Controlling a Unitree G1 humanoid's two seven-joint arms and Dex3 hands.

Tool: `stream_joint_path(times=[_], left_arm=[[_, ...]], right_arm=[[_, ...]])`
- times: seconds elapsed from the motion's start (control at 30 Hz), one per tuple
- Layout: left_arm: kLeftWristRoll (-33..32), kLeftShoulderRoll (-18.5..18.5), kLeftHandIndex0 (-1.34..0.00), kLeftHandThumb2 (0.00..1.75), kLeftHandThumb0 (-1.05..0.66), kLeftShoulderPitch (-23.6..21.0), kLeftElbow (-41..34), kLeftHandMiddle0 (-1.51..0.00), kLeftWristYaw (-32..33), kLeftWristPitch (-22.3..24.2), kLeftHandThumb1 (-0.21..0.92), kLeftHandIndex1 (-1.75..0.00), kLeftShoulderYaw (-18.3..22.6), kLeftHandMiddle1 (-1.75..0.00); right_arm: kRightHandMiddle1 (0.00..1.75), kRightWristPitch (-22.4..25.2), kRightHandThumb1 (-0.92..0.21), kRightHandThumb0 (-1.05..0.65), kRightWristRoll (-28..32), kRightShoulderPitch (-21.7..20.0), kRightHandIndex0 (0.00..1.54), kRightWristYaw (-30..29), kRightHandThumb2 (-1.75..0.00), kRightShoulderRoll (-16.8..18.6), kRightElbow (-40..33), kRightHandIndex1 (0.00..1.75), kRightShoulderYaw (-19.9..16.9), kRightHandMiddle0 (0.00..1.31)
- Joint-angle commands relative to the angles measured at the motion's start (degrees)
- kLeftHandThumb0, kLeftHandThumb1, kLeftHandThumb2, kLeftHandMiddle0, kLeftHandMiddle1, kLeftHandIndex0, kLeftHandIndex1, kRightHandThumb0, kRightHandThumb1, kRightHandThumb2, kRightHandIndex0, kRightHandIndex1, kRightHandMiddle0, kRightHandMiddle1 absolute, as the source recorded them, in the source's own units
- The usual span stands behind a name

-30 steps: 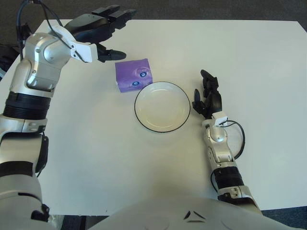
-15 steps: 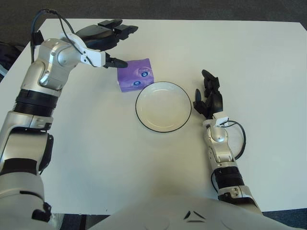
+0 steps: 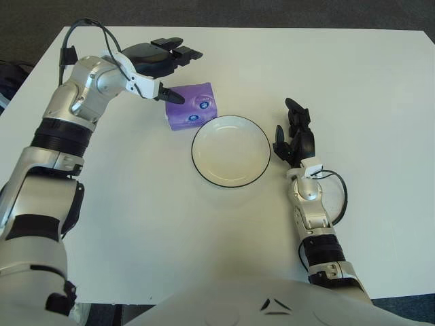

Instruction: Put the tissue paper into the plate.

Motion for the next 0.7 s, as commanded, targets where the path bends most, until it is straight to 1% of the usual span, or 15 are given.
stream_joint_path(times=[0.0,0.07,0.23,0.53,0.67], left_arm=[[2.1,-0.4,0.00,0.44,-1.04,-1.6,3.5,-0.01,1.1,-1.7,0.92,-0.44,-2.0,0.00],[4.4,-1.2,0.00,0.44,-1.05,-1.8,7.3,-0.01,2.8,-1.9,0.92,-0.43,-3.8,0.00],[6.7,-1.9,0.00,0.44,-1.05,-3.5,10.6,0.00,2.4,-1.9,0.92,-0.41,-6.2,0.00],[8.8,-2.4,0.00,0.48,-1.05,-5.5,13.3,0.00,1.3,-2.7,0.92,-0.40,-8.9,0.00],[9.3,-2.7,0.00,0.48,-1.05,-5.6,13.5,0.00,0.7,-2.1,0.92,-0.39,-9.6,0.00]], right_arm=[[0.65,4.5,-0.92,-0.64,0.3,3.4,0.28,-0.1,-0.71,-0.3,4.7,0.15,-0.6,0.00],[0.64,4.3,-0.92,-0.64,0.4,3.3,0.29,0.0,-0.71,-0.3,4.8,0.15,-0.6,0.00],[0.62,3.8,-0.92,-0.65,0.5,3.2,0.28,0.0,-0.71,-0.2,5.1,0.15,-0.6,0.00],[0.62,4.1,-0.92,-0.64,0.2,3.2,0.28,-0.7,-0.70,0.0,5.1,0.15,-0.6,0.00],[0.62,4.2,-0.92,-0.63,0.5,3.3,0.28,-0.5,-0.71,-0.1,5.0,0.14,-0.7,0.00]])
